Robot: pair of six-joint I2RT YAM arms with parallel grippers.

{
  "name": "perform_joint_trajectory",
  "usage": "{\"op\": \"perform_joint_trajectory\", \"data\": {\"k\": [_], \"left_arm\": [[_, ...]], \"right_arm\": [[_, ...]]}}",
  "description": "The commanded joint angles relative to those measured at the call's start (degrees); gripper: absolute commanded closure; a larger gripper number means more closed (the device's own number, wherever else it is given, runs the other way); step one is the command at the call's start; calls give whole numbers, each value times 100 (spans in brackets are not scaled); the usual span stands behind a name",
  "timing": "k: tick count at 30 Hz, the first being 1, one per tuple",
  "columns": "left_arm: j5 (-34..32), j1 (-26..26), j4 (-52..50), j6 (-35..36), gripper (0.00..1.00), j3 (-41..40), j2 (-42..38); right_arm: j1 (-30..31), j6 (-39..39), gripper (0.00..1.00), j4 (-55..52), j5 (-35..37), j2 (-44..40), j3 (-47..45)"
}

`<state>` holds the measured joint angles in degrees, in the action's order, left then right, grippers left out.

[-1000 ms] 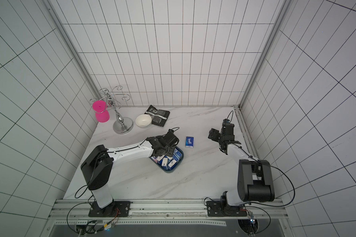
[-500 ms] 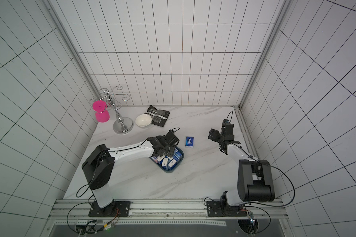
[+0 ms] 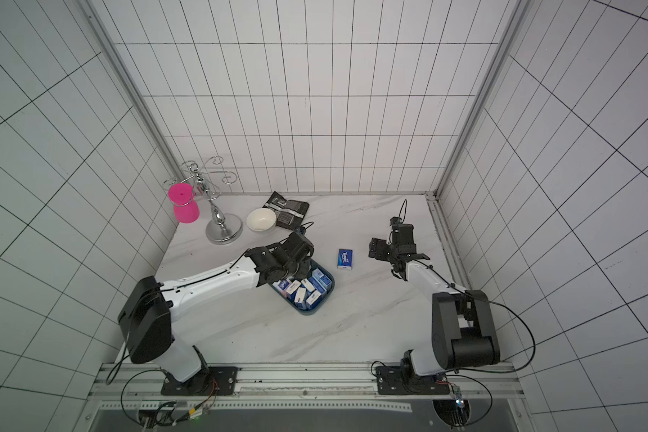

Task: Take the pocket tissues out of the storage box
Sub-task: Pick up the pocket tissues from the storage box, then place the pocket tissues at the center of the board.

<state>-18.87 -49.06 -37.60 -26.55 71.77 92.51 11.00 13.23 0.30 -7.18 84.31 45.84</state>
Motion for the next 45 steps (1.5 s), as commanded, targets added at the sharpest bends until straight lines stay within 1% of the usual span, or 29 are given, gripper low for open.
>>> {"op": "perform_joint_trajectory", "data": {"k": [1, 3, 5, 8, 10, 12, 15, 18, 20, 22, 24, 27, 33, 39, 40, 42, 43, 45], "left_arm": [[-73, -25, -27, 87, 85, 376, -190], [98, -25, 28, 152, 85, 620, -177], [305, -25, 180, 238, 85, 801, -101], [954, -48, 524, 538, 84, 1059, 141], [1311, -69, 396, 772, 84, 1509, 518], [1675, -73, 207, 1023, 84, 1969, 911], [2433, -73, 79, 1380, 84, 2547, 1472], [2967, -155, 50, 1868, 83, 2992, 1965], [3377, -192, -170, 2202, 83, 3454, 2356], [3744, -224, -569, 2478, 83, 4085, 2884], [3814, -316, -852, 2704, 83, 4523, 3269], [3778, -444, -938, 2788, 83, 4811, 3668], [3944, -366, -827, 2651, 83, 5007, 4145], [3841, -334, -918, 2584, 83, 5128, 4477], [3820, -309, -922, 2567, 81, 5123, 4514], [3712, -259, -923, 2470, 67, 5120, 4530], [3647, -230, -924, 2415, 65, 5123, 4510], [3534, -177, -922, 2348, 60, 5123, 4439]], "right_arm": [[16, -93, 12, -131, -38, -2, 249], [22, -96, 13, -209, -106, -33, 285], [16, -1, 13, -245, 40, -74, 285], [-86, 266, 12, -385, 192, -170, 287], [-283, 548, 13, -466, 364, -314, 225], [-471, 740, 12, -617, 713, -504, 150], [-684, 863, 12, -850, 932, -779, 83], [-688, 899, 13, -1007, 925, -961, 36], [-696, 943, 12, -1130, 1154, -1047, -14], [-753, 991, 12, -1353, 1477, -1104, -2], [-868, 1053, 11, -1528, 1615, -1178, 8], [-954, 1127, 11, -1534, 1676, -1391, -112], [-965, 1136, 11, -1541, 1646, -1549, -170], [-941, 1174, 13, -1515, 1256, -1697, -328], [-924, 1173, 13, -1518, 1218, -1739, -352], [-871, 1171, 14, -1618, 1075, -1748, -317], [-801, 1158, 14, -1737, 1008, -1703, -247], [-585, 1079, 15, -1955, 1090, -1626, -120]]}}
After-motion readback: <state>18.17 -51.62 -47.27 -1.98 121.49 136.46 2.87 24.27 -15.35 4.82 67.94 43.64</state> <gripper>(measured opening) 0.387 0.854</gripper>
